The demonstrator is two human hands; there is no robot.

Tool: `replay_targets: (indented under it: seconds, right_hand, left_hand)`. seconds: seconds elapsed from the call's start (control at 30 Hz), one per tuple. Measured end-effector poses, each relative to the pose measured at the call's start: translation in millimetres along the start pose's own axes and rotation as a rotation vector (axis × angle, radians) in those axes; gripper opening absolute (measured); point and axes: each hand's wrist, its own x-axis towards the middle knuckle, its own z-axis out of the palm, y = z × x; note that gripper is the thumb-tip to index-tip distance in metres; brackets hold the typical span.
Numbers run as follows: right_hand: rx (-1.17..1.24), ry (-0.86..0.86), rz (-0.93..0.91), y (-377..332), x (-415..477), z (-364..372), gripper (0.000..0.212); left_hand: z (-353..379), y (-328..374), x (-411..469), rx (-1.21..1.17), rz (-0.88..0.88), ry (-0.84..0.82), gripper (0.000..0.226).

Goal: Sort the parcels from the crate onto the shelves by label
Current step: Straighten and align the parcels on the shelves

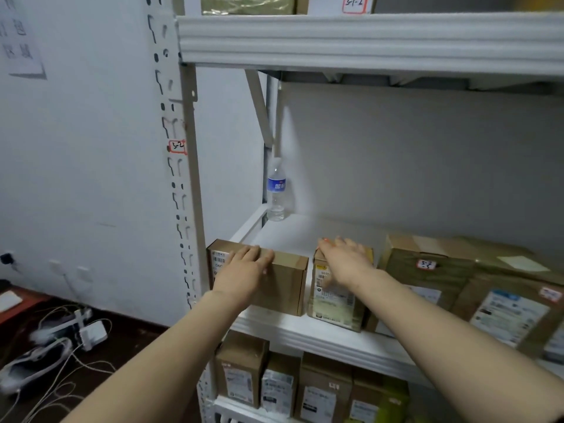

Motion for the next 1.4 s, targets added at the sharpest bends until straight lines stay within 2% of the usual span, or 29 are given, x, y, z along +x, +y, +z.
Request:
replay_targets:
  seconds: [0.3,0.5,0.8,1.2,1.33,1.4]
  right_hand:
    - [0.029,-0.020,-0.034,7,-1,5,0.086]
    - [0.064,-0.024,-0.060,13,-2,7,0.071]
    - [-0.006,0.079,-0.202,14,-4,13,0.050]
    - [0.031,0.097,-0.228,14,-6,19,0.051]
    - [0.014,0.043,-0.232,14,-11,3,0.072]
    - [-0.019,0.111,-0.261,18,-18,-11,0.079]
  left_hand:
    - [-7,5,-1,-0.019,-0.006,0.006,0.051]
    - [-5,5,-2,-0.017,-0.026,-0.011,0.050]
    - [-3,9,-3,0.000,-0.058,-0.011,0.053]
    - [-6,13,-4,0.010,-0.068,-0.040,0.065]
    - [-14,19,-1,-0.010,-0.133,-0.072,0.059]
    - [-23,26,4,0.008,-0.151,-0.058,0.068]
